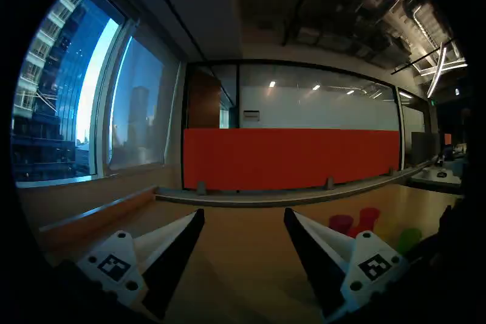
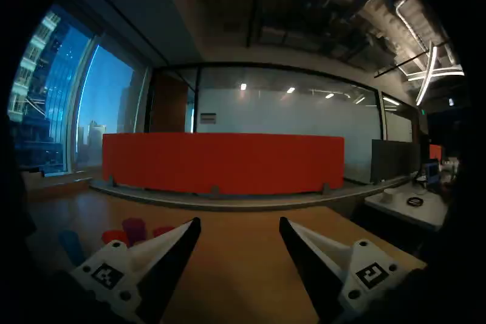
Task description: Pour water
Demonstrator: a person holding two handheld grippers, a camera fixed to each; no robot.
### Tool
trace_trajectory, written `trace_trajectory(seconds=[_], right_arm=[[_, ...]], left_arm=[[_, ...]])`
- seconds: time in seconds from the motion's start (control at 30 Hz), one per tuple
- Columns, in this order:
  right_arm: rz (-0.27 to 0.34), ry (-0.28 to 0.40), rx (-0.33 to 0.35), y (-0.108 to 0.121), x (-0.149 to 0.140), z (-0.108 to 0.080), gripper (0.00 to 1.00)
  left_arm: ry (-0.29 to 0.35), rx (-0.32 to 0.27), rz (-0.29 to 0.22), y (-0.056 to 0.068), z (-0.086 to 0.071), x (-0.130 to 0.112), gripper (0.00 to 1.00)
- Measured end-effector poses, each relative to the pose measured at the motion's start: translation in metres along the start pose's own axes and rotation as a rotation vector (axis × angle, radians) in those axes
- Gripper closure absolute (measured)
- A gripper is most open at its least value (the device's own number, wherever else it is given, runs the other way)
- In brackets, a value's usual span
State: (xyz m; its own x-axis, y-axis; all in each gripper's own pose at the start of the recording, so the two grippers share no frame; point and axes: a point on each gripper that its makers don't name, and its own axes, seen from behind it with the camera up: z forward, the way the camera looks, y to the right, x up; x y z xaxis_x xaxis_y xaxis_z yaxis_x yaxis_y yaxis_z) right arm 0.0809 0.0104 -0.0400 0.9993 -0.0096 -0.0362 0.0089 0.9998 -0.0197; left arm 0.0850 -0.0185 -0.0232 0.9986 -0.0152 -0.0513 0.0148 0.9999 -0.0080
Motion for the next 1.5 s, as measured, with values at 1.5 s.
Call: trace_trajectory(seconds=[1.5], right_arm=[[-0.012,-0.063,-0.080,0.018,-0.009,-0.001,0.00]], left_arm=[[-0.039,0.096,0.058,-0.003,0.021,-0.074,0.03]])
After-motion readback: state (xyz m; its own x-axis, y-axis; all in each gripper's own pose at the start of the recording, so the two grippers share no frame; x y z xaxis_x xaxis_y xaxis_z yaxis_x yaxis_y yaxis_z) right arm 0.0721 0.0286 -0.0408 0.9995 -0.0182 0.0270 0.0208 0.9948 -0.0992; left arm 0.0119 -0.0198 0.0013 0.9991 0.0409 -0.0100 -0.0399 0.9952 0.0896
